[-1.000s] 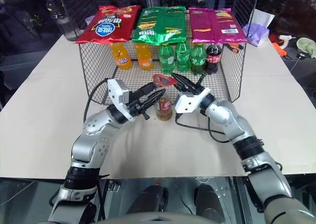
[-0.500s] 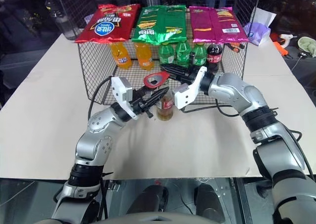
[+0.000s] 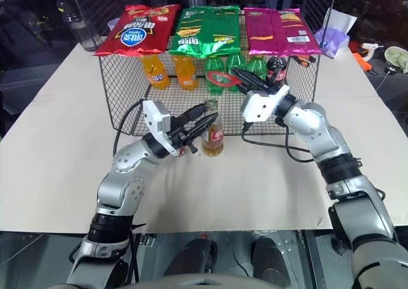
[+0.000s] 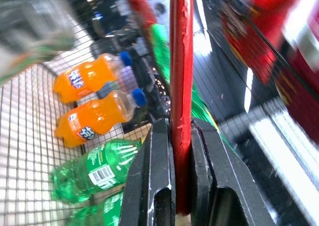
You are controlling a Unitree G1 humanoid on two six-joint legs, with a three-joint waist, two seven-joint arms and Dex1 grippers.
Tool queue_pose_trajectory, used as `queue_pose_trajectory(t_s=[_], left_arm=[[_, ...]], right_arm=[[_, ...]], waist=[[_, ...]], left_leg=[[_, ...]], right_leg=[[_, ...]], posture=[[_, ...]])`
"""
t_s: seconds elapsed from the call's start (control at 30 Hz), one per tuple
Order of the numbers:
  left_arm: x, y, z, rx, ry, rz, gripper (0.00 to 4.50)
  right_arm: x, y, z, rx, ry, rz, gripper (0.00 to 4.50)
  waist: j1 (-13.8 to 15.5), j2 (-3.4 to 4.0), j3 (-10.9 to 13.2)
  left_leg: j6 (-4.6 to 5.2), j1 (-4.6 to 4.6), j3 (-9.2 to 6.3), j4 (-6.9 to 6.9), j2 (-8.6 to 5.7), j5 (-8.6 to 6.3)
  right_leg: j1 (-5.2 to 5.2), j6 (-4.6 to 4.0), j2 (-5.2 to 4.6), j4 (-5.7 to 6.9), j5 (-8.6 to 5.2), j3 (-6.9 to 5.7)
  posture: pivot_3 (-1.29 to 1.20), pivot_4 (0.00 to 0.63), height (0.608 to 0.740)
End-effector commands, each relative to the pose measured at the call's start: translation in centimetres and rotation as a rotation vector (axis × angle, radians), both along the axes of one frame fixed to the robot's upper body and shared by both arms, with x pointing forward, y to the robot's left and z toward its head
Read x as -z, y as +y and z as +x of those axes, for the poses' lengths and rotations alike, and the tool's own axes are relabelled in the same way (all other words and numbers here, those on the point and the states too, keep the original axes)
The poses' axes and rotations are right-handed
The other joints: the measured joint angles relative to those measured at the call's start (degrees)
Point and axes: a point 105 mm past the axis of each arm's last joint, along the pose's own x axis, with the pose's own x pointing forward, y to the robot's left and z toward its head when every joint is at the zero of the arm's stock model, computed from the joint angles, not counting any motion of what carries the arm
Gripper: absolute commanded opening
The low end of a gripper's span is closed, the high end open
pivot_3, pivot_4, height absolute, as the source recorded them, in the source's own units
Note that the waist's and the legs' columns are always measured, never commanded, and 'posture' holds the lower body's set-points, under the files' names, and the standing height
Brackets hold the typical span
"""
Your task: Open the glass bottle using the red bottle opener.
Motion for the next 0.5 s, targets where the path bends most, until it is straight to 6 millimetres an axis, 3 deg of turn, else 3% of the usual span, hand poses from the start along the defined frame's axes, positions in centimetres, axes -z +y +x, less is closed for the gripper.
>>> queue_pose_trajectory(t_s=[0.03,0.23,0.4,0.5], left_arm=[[2.1,-0.2,0.0,0.007,0.073,0.036,1.26],[1.7,0.2,0.3,-0.019,0.051,0.036,1.26],[1.6,0.1,0.5,-0.035,0.028,0.041,3.35],[1.7,0.0,0.5,-0.025,0.031,0.045,3.35]], right_arm=[[0.3,-0.8,-0.7,-0.026,0.145,0.097,0.0],[1.8,-1.1,-1.1,0.004,0.209,0.099,0.0],[2.4,-0.9,-1.2,0.025,0.18,0.047,0.0],[2.7,-0.9,-1.1,0.031,0.187,0.05,0.0]], waist=[[0.01,0.0,0.0],[-0.04,0.05,0.03],[-0.06,0.01,0.24],[-0.07,0.01,0.33]], left_leg=[[0.0,0.0,0.01,0.0,0.01,0.0],[0.01,0.0,0.04,0.0,0.01,0.0],[0.0,-0.08,0.05,-0.01,0.0,0.0],[-0.01,-0.49,0.06,0.03,0.0,0.01]], right_leg=[[0.01,0.0,-0.01,-0.01,0.0,0.01],[-0.03,0.0,0.01,0.02,0.0,0.02],[-0.13,0.0,0.03,0.02,0.0,0.03],[-0.55,0.01,0.03,0.1,0.0,0.04]], posture=[[0.0,0.15,0.74],[0.0,0.15,0.74],[0.0,0.15,0.74],[0.0,0.15,0.74]])
